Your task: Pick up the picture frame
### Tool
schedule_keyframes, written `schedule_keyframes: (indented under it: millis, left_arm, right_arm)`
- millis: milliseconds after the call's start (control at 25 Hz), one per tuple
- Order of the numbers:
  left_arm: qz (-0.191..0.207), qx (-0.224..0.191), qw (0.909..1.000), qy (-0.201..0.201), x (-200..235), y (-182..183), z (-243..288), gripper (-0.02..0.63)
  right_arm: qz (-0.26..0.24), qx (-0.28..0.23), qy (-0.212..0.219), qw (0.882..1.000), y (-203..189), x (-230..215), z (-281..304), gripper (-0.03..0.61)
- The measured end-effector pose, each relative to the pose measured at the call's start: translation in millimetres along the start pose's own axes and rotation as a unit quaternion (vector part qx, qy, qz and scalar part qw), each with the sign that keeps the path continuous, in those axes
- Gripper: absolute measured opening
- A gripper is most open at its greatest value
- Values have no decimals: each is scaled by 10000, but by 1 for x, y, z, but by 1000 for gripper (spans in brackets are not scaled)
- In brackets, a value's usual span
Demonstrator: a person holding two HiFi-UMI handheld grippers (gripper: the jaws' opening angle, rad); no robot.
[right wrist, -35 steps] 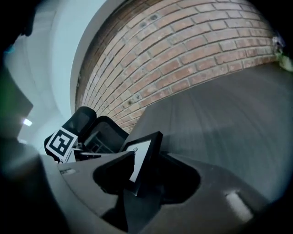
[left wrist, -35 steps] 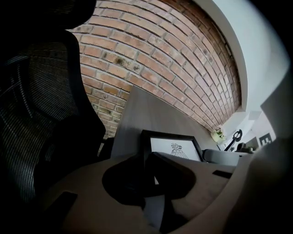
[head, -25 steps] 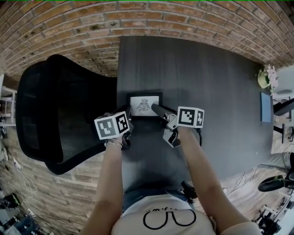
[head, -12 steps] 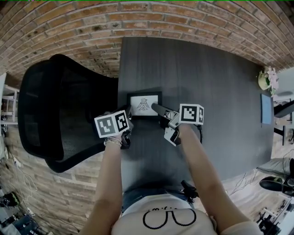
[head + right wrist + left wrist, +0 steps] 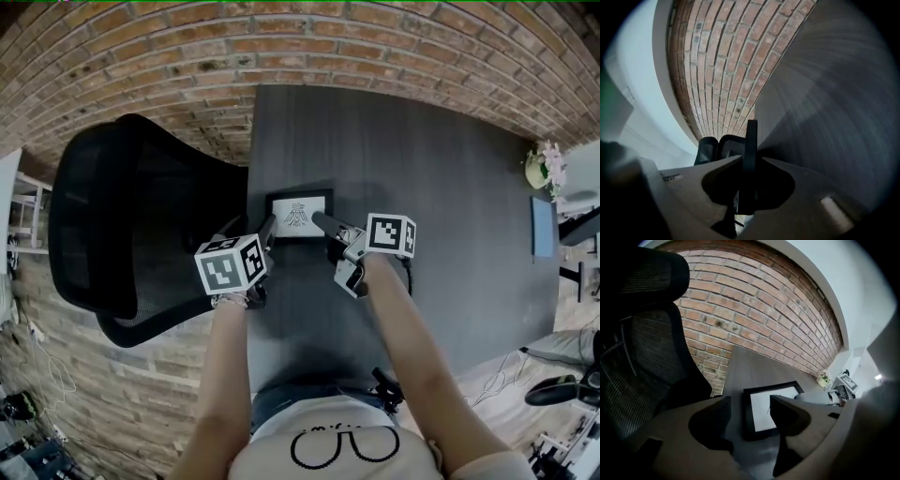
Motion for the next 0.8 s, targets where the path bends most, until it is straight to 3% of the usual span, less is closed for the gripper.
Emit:
schedule_keyframes:
  millis: [480,800]
  left_arm:
    - [181,-627,9978,-63,-19,18,-61,255]
    - [784,-1165,9896,-314,-53,28,-111,255]
  right_arm:
    - [-340,-428,314,9980,-7,51,-31,43]
    - [-730,-886,488,9922,-22,90,-74,43]
Point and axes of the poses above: the fingertips, and each gripper's own axes: z forward along the fingers, x to its left, y out of its top, the point moved 6 cm from there along -z, backward along the fingers, and after that the axes turned 3 degrees about -y, right-handed, at the moved point
